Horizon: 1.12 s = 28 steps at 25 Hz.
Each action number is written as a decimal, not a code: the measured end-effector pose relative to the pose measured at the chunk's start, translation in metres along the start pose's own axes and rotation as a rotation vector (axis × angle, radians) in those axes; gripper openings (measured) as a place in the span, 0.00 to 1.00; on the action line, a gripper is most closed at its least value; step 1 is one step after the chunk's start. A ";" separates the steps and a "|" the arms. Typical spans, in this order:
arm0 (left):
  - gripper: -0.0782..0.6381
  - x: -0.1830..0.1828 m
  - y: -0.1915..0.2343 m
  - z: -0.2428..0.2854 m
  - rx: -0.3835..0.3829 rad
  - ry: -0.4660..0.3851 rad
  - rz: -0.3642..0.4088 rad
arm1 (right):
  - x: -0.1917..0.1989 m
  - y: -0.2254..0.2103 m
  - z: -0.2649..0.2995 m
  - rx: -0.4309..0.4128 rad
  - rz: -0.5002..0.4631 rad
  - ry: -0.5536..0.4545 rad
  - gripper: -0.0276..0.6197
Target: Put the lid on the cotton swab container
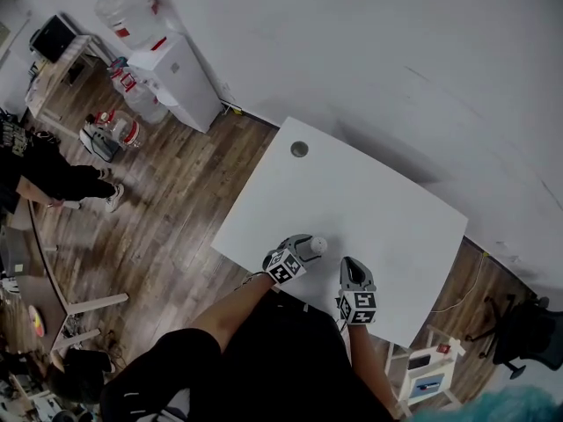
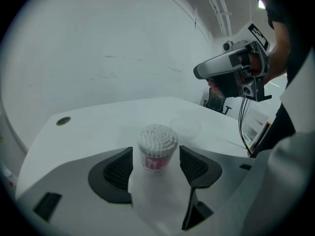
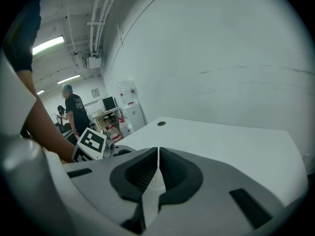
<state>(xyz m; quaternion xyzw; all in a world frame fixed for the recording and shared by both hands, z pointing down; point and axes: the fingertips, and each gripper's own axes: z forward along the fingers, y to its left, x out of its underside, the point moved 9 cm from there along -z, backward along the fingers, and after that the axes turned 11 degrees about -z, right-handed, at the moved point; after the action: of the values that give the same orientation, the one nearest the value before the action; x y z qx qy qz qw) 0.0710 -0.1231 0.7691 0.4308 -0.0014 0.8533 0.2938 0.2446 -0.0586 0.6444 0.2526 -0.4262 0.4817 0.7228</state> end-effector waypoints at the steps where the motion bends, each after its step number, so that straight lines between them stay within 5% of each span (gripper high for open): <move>1: 0.51 0.002 0.001 0.002 0.004 0.006 -0.007 | 0.002 0.000 0.000 0.004 0.005 0.006 0.09; 8: 0.51 0.002 0.002 0.014 0.039 0.008 0.006 | 0.009 -0.003 -0.005 0.028 -0.020 0.047 0.09; 13: 0.49 0.004 0.004 0.022 0.029 -0.020 -0.060 | 0.015 -0.010 -0.006 0.042 -0.029 0.085 0.09; 28: 0.48 0.015 -0.010 0.014 0.005 -0.021 -0.070 | 0.049 -0.004 -0.005 -0.032 -0.072 0.115 0.10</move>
<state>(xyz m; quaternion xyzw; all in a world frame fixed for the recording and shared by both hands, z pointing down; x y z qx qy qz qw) 0.0793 -0.1108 0.7868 0.4401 0.0126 0.8380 0.3224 0.2587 -0.0329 0.6841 0.2280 -0.3821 0.4623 0.7670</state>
